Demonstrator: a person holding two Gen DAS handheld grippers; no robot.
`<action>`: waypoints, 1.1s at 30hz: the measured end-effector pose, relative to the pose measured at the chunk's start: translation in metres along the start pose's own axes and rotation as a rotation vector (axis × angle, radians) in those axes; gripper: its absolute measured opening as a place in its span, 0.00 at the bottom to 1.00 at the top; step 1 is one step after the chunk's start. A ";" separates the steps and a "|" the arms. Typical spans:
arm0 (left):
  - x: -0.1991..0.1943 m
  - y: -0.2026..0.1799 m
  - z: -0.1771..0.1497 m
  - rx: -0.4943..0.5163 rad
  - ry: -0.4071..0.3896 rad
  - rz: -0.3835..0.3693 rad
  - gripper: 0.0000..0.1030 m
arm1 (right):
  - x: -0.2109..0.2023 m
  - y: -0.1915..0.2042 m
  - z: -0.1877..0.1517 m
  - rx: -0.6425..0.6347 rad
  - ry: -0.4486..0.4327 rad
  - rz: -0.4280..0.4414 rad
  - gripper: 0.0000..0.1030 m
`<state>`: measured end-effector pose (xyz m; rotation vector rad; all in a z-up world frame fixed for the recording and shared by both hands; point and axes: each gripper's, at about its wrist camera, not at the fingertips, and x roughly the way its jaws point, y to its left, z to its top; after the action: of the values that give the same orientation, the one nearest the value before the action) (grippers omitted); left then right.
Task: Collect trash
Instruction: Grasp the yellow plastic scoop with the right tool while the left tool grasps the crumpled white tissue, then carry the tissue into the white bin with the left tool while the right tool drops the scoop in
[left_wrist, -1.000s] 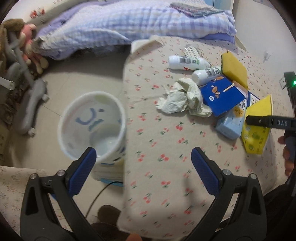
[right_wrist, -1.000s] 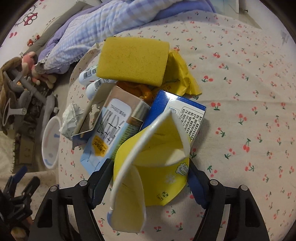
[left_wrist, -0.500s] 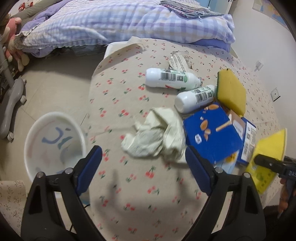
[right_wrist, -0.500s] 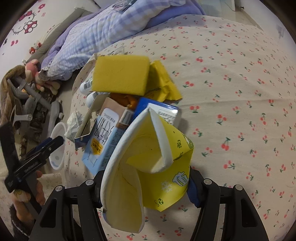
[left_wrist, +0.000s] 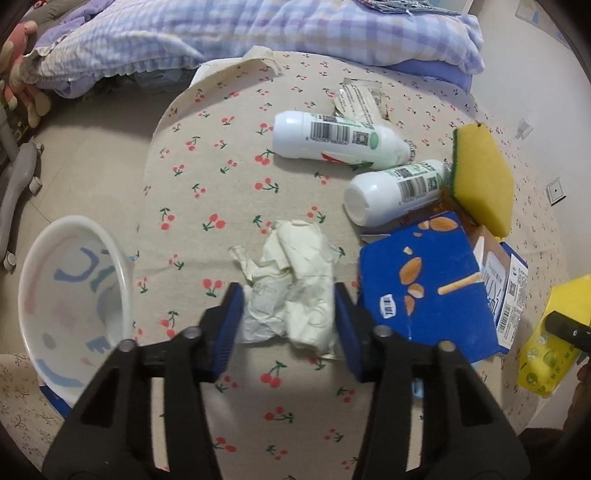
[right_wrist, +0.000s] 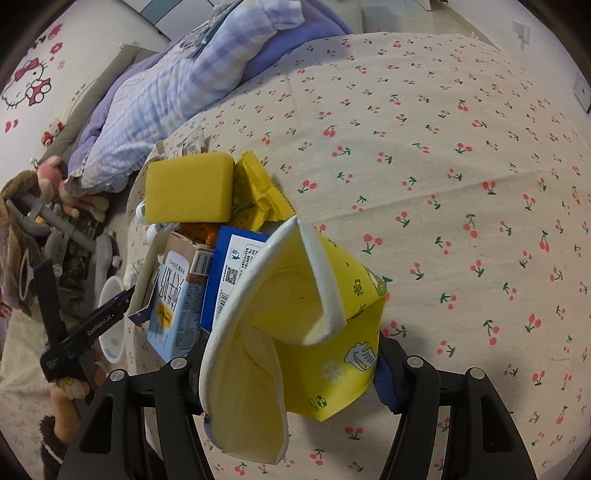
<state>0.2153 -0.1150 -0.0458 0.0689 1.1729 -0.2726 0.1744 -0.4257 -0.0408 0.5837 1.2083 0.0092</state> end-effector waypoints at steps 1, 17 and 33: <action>-0.001 -0.002 -0.001 0.008 -0.005 0.001 0.34 | -0.002 0.000 -0.001 0.002 -0.004 0.001 0.66; -0.049 0.026 -0.020 -0.037 -0.100 0.007 0.29 | -0.031 0.043 -0.004 -0.041 -0.076 0.057 0.66; -0.084 0.127 -0.061 -0.211 -0.142 0.005 0.29 | -0.006 0.146 -0.009 -0.169 -0.065 0.131 0.66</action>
<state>0.1618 0.0340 -0.0032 -0.1305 1.0544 -0.1457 0.2074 -0.2994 0.0252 0.5104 1.0921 0.1995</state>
